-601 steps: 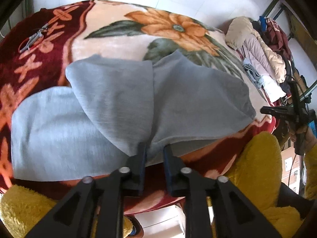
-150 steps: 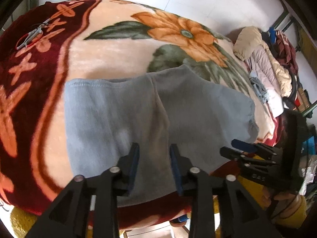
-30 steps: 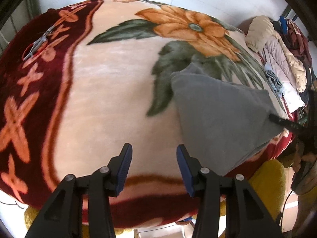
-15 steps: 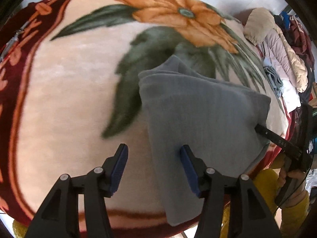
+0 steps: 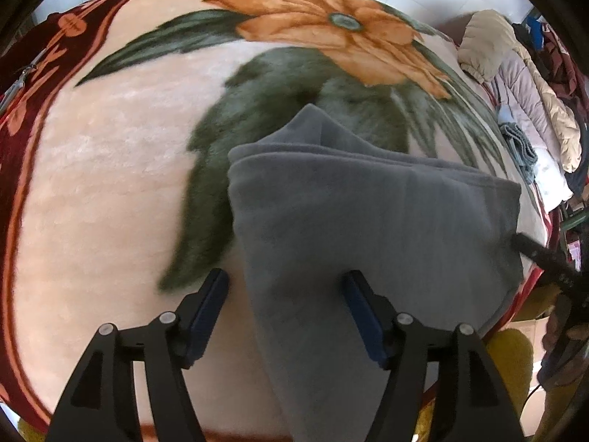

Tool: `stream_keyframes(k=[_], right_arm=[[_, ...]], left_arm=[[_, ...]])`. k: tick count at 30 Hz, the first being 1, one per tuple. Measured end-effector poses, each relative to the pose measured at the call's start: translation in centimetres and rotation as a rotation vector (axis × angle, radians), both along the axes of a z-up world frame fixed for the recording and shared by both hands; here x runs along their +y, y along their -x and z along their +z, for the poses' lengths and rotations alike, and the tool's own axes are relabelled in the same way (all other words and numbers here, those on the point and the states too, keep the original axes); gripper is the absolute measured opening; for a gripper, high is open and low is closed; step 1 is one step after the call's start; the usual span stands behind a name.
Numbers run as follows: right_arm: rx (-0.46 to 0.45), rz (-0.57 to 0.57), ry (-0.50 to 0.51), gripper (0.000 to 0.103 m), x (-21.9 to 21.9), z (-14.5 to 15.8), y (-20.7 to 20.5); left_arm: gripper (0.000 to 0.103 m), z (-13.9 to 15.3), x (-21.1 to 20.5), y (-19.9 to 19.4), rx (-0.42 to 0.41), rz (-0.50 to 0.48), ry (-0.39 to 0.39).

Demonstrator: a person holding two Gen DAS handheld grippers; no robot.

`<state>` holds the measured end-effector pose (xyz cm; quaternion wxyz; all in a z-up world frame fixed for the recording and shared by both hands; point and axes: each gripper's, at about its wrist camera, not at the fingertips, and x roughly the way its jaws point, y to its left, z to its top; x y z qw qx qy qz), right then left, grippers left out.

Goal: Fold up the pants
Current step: 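Fold the held edge over the cuffs with the right gripper while the left gripper grasps the pants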

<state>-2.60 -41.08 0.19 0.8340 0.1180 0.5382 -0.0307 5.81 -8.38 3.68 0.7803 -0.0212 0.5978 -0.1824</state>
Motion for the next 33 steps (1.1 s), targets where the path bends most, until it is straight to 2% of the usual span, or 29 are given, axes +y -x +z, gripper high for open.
stream_keyframes(k=[5,6,7,8,9,10,14,17,20,24,28,33], right_arm=[[0.019,0.009,0.016,0.068,0.3,-1.4,-0.7],[0.018,0.012,0.020,0.067,0.4,-1.5,-0.7],[0.017,0.008,0.020,0.063,0.4,-1.5,-0.8],[0.006,0.012,0.013,0.050,0.5,-1.4,-0.6],[-0.007,0.021,-0.005,0.043,0.6,-1.2,-0.4],[-0.018,0.027,-0.023,0.036,0.8,-1.0,-0.2],[-0.041,0.059,0.042,0.031,2.4,0.6,0.2],[-0.077,0.069,0.054,0.030,3.7,2.7,0.6],[-0.116,0.099,0.030,0.030,5.6,5.2,1.0],[-0.140,0.142,0.000,0.030,9.4,7.3,0.8],[-0.132,0.174,-0.066,0.031,13.0,7.1,0.0],[-0.109,0.200,-0.068,0.031,17.2,4.3,-2.4]], left_arm=[[0.068,-0.1,-1.5,-0.3,-0.023,-0.001,0.021],[0.062,-0.1,-1.7,-0.2,-0.028,-0.005,0.017],[0.050,0.0,-1.9,-0.1,-0.037,-0.016,0.021],[0.043,0.2,-1.9,0.0,-0.047,-0.020,0.025],[0.030,0.5,-1.7,0.2,-0.059,-0.022,0.030],[0.021,0.7,-1.5,0.4,-0.060,-0.024,0.051],[0.017,1.7,-0.5,0.5,-0.051,-0.005,0.124],[0.016,3.2,-0.2,1.0,-0.073,-0.015,0.145],[0.015,5.2,0.5,1.6,-0.109,-0.032,0.138],[0.015,7.8,3.7,2.0,-0.160,-0.009,0.115],[0.016,9.4,7.9,1.9,-0.195,-0.005,0.056],[0.016,8.4,12.7,0.5,-0.214,0.024,-0.009]])
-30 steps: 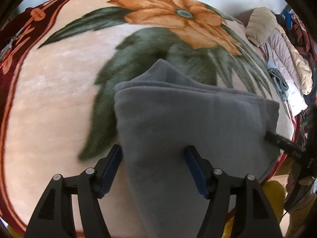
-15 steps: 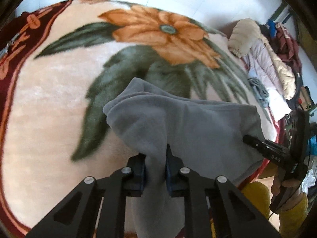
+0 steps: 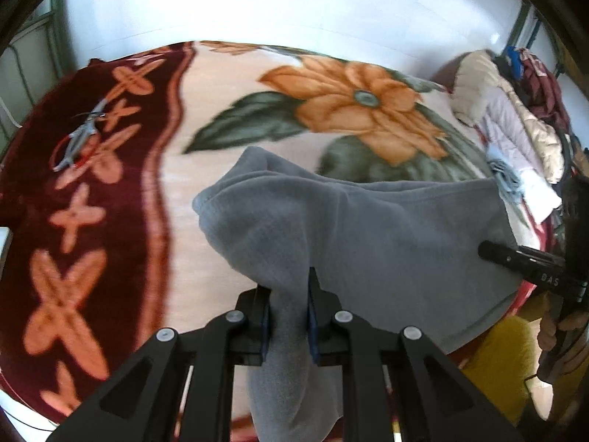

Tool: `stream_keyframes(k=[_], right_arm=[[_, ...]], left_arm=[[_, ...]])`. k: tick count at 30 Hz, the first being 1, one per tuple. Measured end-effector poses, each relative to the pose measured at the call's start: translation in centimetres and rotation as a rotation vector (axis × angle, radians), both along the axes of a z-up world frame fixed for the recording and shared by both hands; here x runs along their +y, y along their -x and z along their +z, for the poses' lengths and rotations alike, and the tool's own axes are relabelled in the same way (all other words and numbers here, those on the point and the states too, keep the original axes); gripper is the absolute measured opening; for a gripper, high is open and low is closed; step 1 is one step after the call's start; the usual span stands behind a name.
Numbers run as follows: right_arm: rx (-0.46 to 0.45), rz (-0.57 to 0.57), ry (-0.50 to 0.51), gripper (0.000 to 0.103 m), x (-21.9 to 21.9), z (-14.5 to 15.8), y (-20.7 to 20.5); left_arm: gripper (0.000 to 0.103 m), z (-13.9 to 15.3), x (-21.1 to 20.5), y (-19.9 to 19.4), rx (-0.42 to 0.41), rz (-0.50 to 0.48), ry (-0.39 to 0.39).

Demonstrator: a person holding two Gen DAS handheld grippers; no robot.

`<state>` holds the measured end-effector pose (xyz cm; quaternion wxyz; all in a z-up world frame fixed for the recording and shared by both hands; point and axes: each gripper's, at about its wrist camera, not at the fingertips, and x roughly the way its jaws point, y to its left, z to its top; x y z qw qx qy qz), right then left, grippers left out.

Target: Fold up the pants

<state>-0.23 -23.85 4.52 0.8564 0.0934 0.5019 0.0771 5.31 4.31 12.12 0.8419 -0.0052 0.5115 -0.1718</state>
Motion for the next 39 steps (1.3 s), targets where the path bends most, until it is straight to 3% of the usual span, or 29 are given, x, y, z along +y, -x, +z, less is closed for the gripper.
stream_keyframes(k=[6,8,9,10,12,16,21,24,25,26,29,32,35,39], right_arm=[[0.085,-0.040,0.101,0.039,1.4,-5.2,-2.1],[0.095,-0.040,0.083,0.042,0.8,-6.2,-2.2],[0.090,-0.032,0.074,0.042,0.6,-6.2,-2.2],[0.089,-0.024,0.070,0.042,0.4,-6.1,-2.1],[0.091,-0.011,0.081,0.042,0.4,-5.7,-2.0],[0.079,-0.009,0.148,0.042,0.7,-4.0,-1.2],[-0.046,0.003,0.223,0.042,2.1,0.0,-0.2],[-0.100,0.033,0.192,0.041,3.0,1.1,-0.8],[-0.097,0.048,0.181,0.038,3.3,0.9,-1.3],[-0.088,0.058,0.171,0.027,3.6,0.5,-2.1],[-0.054,0.060,0.166,0.019,3.6,-1.2,-3.9],[-0.024,0.028,0.211,0.010,2.9,-3.5,-5.3],[-0.017,0.017,0.189,0.008,1.7,-5.1,-5.7],[-0.035,0.023,0.187,0.008,1.8,-4.4,-5.3]], left_arm=[[0.021,-4.9,2.7,-1.8,0.048,0.033,-0.038],[0.027,-6.2,3.1,-2.1,0.057,0.046,-0.068],[0.036,-6.8,3.3,-2.3,0.067,0.053,-0.080],[0.043,-7.2,3.6,-2.5,0.067,0.060,-0.085],[0.048,-7.1,3.9,-2.7,0.063,0.062,-0.089],[0.048,-5.9,4.7,-2.4,0.046,0.087,-0.089],[0.048,-3.0,5.4,-1.5,0.005,0.109,-0.034],[0.037,-1.6,4.9,-1.3,-0.028,0.102,0.029],[0.031,-1.5,4.6,-1.5,-0.032,0.092,0.048],[0.029,-1.6,4.2,-1.8,-0.029,0.080,0.066],[0.023,-3.1,3.0,-2.9,-0.008,0.063,0.088],[0.020,-5.2,2.5,-4.3,0.001,0.080,0.052],[0.011,-7.4,2.8,-5.3,0.030,0.100,0.032],[0.009,-7.9,3.6,-5.5,0.037,0.110,0.072]])
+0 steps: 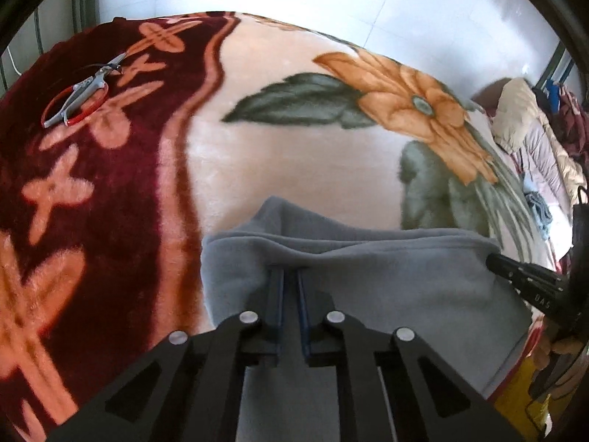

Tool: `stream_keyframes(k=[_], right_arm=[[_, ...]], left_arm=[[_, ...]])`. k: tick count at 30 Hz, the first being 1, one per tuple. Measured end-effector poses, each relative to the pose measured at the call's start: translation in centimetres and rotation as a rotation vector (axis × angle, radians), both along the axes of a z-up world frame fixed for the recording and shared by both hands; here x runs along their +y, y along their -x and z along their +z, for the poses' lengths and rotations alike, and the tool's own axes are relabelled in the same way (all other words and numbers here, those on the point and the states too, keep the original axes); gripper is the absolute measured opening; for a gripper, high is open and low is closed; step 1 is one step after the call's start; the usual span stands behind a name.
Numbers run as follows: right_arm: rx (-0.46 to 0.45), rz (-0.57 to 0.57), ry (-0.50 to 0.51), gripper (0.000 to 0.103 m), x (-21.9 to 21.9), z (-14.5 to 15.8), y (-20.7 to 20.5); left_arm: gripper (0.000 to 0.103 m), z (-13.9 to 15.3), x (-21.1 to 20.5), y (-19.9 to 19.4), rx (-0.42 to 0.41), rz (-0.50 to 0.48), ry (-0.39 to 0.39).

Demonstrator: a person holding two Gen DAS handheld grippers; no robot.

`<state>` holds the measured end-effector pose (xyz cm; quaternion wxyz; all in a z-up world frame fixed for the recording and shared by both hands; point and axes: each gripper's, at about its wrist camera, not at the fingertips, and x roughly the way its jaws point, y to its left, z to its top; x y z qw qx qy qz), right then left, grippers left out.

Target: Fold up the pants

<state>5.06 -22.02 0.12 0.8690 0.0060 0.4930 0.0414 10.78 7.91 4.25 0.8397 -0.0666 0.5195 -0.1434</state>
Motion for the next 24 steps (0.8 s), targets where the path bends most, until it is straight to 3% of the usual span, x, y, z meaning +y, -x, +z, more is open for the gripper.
stream_keyframes(k=[3,6,12,19,24], right_arm=[[-0.017,-0.006,-0.017,0.009,0.2,1.8,1.1],[-0.027,0.027,-0.028,0.009,0.8,3.1,3.0],[0.014,0.090,-0.017,0.009,2.2,2.4,6.7],[0.111,0.051,-0.027,0.009,1.6,-2.2,7.2],[0.105,0.028,-0.028,0.011,1.6,-1.0,7.7]], left_arm=[[0.010,0.9,0.7,0.7,0.015,0.014,0.035],[0.019,2.3,1.5,2.6,0.015,0.044,0.062],[0.019,3.4,2.0,8.1,0.036,0.059,0.107],[0.017,0.4,2.0,11.0,0.094,0.058,0.031],[0.017,1.2,2.0,11.6,0.089,0.071,0.013]])
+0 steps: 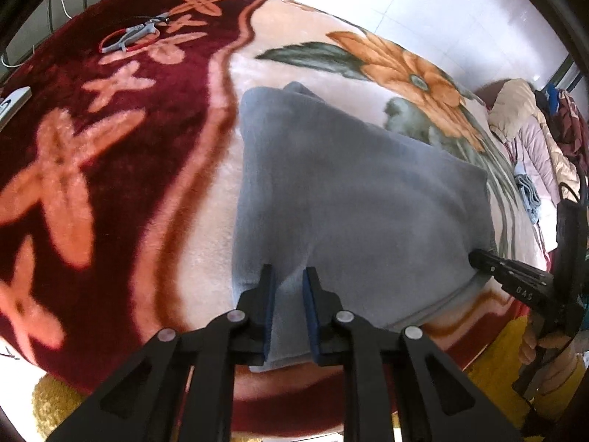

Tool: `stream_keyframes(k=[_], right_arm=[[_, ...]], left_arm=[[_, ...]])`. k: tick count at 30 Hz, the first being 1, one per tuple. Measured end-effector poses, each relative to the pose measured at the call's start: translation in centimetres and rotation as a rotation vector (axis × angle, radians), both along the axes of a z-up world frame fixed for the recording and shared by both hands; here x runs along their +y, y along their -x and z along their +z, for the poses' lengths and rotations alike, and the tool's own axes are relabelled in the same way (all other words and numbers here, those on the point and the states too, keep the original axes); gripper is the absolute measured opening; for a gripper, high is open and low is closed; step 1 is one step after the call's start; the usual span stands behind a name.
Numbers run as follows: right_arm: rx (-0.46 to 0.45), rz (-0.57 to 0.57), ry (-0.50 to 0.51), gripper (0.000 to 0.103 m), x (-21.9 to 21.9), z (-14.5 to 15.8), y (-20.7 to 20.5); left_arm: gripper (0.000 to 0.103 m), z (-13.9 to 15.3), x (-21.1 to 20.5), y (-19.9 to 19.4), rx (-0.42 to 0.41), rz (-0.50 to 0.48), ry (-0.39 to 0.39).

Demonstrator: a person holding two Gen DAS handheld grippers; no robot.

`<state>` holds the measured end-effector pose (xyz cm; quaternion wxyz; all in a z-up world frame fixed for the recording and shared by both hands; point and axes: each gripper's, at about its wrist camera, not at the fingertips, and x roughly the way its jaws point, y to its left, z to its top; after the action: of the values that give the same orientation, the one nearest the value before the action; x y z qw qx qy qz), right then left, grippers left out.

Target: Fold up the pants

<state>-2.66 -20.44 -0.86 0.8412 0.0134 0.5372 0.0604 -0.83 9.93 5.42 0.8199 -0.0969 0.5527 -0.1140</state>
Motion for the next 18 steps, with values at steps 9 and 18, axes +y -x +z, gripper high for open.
stream_keyframes(k=[9,18], right_arm=[[-0.070,-0.076,-0.030,0.039,-0.5,3.6,3.3],[-0.060,-0.120,-0.033,0.039,-1.4,3.8,4.9]], left_arm=[[0.053,0.9,1.7,0.5,-0.038,0.056,-0.023],[0.057,-1.4,2.2,-0.4,0.006,0.074,0.065]])
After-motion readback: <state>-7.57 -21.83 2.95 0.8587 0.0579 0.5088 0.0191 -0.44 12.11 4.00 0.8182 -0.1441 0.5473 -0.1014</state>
